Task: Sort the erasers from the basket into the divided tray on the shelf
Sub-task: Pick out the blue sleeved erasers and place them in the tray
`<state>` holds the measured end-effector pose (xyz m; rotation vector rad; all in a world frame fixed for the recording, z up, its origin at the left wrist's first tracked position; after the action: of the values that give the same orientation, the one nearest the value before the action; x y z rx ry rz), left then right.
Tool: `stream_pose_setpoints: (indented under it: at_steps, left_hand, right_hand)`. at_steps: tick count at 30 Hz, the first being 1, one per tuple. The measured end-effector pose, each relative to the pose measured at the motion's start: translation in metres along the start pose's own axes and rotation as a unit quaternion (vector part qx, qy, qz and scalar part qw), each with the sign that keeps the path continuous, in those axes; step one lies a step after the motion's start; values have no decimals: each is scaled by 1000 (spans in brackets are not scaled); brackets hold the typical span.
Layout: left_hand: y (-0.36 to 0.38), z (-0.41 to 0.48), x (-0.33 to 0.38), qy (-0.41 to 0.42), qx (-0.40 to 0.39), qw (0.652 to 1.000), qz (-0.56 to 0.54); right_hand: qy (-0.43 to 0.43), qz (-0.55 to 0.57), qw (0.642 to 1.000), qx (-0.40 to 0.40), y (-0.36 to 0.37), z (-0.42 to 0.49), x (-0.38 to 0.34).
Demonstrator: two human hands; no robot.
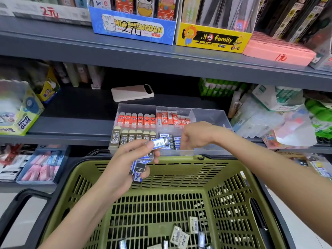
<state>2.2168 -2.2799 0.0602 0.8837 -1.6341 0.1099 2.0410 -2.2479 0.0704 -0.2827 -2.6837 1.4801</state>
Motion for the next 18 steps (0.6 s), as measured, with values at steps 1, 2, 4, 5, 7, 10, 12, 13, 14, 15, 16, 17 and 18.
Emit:
stream_pose_setpoints:
  at_steps: [1,2,4,5,7,10,12,13,14,15,16,17,18]
  left_hand:
    - [0,0,0,0,-1,1000,0]
    - [1,0,0,-1,-1,1000,-1]
    - [0,1,-1,-2,-2,1000,-3]
    - [-1,1,-1,-2,-2,1000,-4]
    - [-2,0,-1,-3,-5,1000,-7]
    - [-4,0,-1,-4,-9,1000,-11]
    - [-4,0,0,-3,-10,1000,-11]
    - [-4,0,0,-2,-11,1000,-11]
    - [-3,0,0,-1,-12,1000,-11]
    - [-3,0,0,0,-13,1000,-11]
    - [-3,0,0,1,-13,1000,-12]
    - [-2,0,0,1,-14,1000,-12]
    - [-2,0,0,2,-15,1000,-11]
  right_hand:
    - [8,-4,1000,-12,0,3,0]
    - [11,1,1000,-21,0,6,-1]
    - [10,25,999,-22,-1,7,-2]
    - [10,36,999,-7,-2,7,-2]
    - [13,21,999,32,-5,5,0]
    - [0,-9,999,47,-1,0,-1]
    - [-13,5,998,55,0,-3,-2]
    - [-17,13,998,61,-1,-4,-3]
    - [-20,23,997,69,-1,-5,-4]
    - [-21,35,996,75,-2,-6,-4]
    - [-21,50,995,80,-3,-7,-4]
    - [-21,70,994,83,-3,-8,-3]
    - [-18,95,992,86,-3,-8,-1]
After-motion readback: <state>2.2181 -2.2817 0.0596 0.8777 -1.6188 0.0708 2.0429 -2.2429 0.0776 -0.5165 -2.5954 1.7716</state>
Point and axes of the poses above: each hand's wrist, its own z-axis towards the middle knuckle, its own y-axis out of the palm, x = y × z, the point moved 7 cm from there along z, towards the middle knuckle, and after that the axes turned 5 degrees about -y, right-handed, at the moved point
